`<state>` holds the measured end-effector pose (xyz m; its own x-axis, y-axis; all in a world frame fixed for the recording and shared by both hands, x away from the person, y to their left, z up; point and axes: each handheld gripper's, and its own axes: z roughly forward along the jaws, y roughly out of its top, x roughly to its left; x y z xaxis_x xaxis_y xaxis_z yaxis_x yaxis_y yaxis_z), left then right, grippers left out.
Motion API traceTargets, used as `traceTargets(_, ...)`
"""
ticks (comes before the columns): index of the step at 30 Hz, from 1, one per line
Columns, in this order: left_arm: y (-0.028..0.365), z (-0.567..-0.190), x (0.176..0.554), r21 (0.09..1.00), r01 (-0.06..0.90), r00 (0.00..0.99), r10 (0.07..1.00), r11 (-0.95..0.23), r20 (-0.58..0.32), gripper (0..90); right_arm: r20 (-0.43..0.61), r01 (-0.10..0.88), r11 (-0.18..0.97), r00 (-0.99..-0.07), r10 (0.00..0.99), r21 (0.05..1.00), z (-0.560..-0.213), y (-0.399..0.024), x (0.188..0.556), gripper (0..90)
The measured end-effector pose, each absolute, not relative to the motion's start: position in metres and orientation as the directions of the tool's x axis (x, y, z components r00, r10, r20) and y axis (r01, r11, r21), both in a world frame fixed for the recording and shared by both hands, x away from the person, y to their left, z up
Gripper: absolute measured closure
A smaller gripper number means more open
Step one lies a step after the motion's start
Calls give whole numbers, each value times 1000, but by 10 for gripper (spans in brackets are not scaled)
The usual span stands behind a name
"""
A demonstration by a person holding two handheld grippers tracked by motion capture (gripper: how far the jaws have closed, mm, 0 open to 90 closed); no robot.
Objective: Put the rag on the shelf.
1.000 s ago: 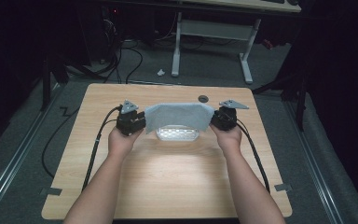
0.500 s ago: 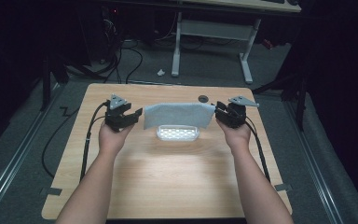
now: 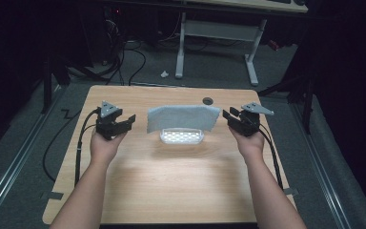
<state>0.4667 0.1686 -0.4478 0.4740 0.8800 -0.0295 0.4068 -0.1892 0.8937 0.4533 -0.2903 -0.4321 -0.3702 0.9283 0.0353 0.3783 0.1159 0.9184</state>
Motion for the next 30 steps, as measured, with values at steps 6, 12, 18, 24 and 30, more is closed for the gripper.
traceTargets(6,181,-455,449,904,395,478,877,-165,-49,388,35,372,117,-379,925,921,-436,-295,438,577)
traceTargets(12,190,-459,427,907,388,491,869,-165,-52,375,30,353,122,-394,918,928,-435,-297,416,538)
traceTargets(18,193,-465,396,911,373,530,847,-178,-52,365,-33,308,175,-416,909,935,-430,-290,386,504)
traceTargets(24,194,-475,362,905,379,558,827,-191,-60,362,-80,273,223,-452,888,936,-428,-279,352,467)
traceTargets(30,186,-485,330,888,403,582,811,-220,-63,355,-77,307,240,-460,885,921,-439,-268,320,421)
